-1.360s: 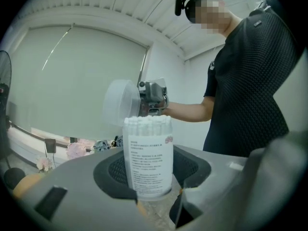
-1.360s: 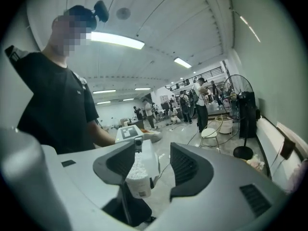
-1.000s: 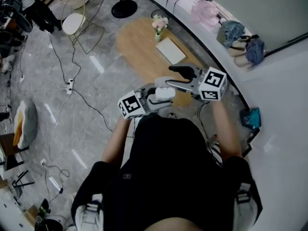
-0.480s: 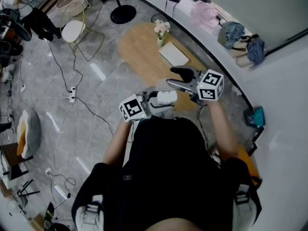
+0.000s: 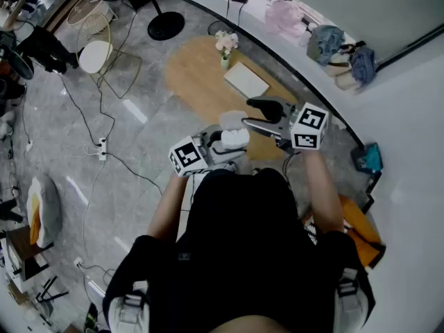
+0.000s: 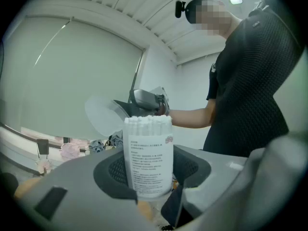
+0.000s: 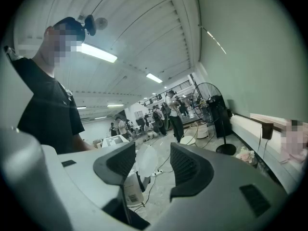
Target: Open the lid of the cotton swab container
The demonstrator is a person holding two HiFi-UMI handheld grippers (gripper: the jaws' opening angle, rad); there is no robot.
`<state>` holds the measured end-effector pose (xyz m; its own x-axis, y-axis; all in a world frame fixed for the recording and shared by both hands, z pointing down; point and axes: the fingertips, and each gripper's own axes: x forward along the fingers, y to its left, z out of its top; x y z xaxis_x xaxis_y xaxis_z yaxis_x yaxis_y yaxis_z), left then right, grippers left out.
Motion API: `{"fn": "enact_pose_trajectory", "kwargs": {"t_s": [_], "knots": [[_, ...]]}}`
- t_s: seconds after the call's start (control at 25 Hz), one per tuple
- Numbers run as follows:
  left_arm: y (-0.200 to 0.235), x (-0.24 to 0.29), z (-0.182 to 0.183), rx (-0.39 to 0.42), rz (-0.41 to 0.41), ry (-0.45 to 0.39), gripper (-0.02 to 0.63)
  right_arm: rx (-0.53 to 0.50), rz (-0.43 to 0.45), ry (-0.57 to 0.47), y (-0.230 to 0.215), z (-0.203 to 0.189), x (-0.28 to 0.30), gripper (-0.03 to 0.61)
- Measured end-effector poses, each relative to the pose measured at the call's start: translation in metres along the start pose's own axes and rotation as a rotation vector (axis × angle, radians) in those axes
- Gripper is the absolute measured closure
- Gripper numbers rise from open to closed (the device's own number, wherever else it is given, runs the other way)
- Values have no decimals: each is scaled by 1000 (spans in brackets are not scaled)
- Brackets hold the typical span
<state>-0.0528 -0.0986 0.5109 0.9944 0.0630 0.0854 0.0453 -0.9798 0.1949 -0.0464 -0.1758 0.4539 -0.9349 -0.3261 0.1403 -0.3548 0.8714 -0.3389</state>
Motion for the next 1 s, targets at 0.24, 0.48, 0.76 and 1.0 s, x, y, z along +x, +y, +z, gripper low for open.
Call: {"fn": "enact_pose_trajectory", "kwargs": {"t_s": [0.24,0.48,0.76,1.0], "knots": [[16,-11,-4,35,-14,51,413,-77,-195,-16,-15,-17,-20,565],[28,-12,-10,33,0,65,413,-133,-204,-7,-2,-44,-20,584],[36,-7,-10,26,0,56,413,-167,-250,49,-6,-72,-23,583],[45,-6,2,-5,-17,10,413,-124,-287,47,-11,-83,-30,583]]}}
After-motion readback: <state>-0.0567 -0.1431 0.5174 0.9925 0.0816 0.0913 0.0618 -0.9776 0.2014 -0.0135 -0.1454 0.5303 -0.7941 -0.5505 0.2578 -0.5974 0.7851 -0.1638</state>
